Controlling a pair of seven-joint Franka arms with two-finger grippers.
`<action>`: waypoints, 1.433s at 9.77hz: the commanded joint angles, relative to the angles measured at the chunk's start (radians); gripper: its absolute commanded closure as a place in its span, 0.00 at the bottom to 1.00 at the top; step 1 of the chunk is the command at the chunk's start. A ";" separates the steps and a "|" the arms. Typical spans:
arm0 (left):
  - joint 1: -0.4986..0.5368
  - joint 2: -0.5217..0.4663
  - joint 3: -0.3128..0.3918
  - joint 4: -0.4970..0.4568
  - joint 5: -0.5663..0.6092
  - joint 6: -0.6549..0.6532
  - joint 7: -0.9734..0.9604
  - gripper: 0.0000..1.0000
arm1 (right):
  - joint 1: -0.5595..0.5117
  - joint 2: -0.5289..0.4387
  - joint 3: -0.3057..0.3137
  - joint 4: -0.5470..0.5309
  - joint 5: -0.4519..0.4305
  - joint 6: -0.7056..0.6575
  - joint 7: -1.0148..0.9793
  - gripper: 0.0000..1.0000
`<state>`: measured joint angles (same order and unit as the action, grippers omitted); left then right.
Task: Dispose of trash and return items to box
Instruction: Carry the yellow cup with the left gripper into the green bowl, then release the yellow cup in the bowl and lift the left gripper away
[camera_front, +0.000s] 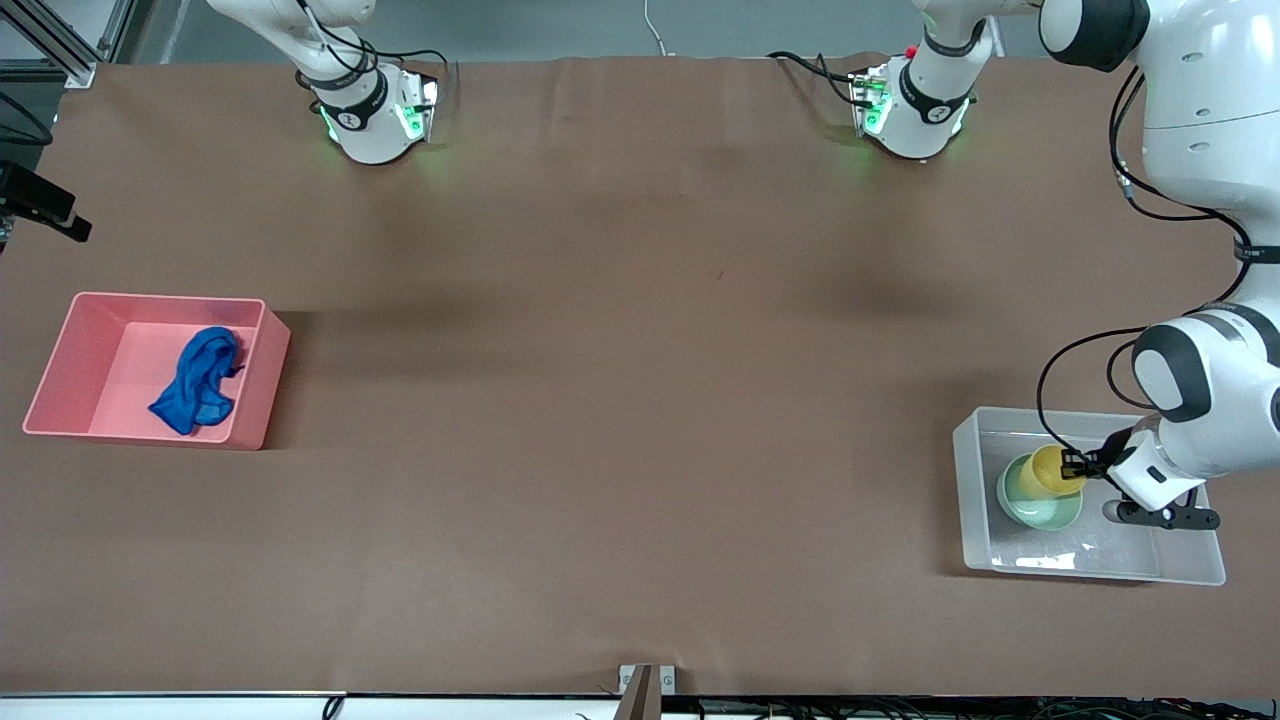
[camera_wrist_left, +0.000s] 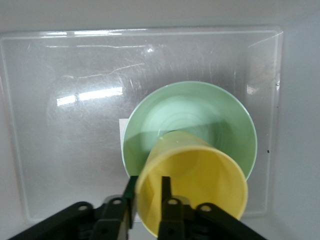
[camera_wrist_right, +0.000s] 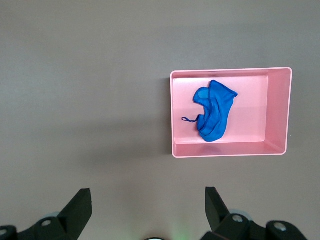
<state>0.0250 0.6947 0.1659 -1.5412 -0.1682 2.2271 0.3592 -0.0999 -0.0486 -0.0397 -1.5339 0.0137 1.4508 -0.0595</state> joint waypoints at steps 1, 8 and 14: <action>-0.008 -0.068 0.007 -0.010 -0.013 -0.017 0.003 0.00 | -0.011 0.001 0.006 0.004 0.003 -0.010 -0.005 0.00; -0.022 -0.678 -0.113 -0.294 0.175 -0.211 -0.180 0.00 | -0.012 0.001 0.004 0.004 0.003 -0.010 -0.005 0.00; -0.045 -0.763 -0.169 -0.091 0.190 -0.584 -0.313 0.00 | -0.012 0.001 0.004 0.003 0.003 -0.001 -0.003 0.00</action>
<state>-0.0056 -0.1508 -0.0075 -1.7342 0.0152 1.7018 0.0410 -0.1021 -0.0463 -0.0413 -1.5342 0.0137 1.4495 -0.0595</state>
